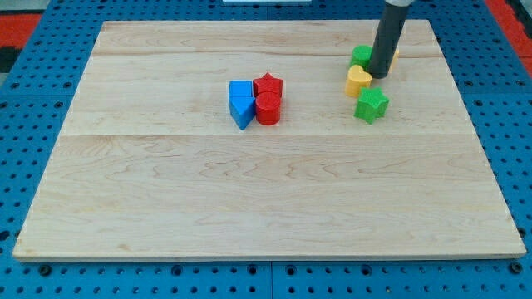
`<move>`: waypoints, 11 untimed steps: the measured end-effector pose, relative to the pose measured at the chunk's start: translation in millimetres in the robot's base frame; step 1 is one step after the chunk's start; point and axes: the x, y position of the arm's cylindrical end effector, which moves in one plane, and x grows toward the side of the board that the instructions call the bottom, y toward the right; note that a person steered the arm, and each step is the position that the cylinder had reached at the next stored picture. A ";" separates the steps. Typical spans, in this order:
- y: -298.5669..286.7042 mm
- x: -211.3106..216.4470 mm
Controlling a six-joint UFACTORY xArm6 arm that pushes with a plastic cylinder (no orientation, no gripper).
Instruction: Push your arm closer to the green star
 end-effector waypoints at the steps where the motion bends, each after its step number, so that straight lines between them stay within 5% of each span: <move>1: 0.9 -30.2; 3: 3.9 -57.6; 7: 64.4 48.5; 9: 7.7 128.2; 10: -22.9 113.3; 11: 10.3 86.8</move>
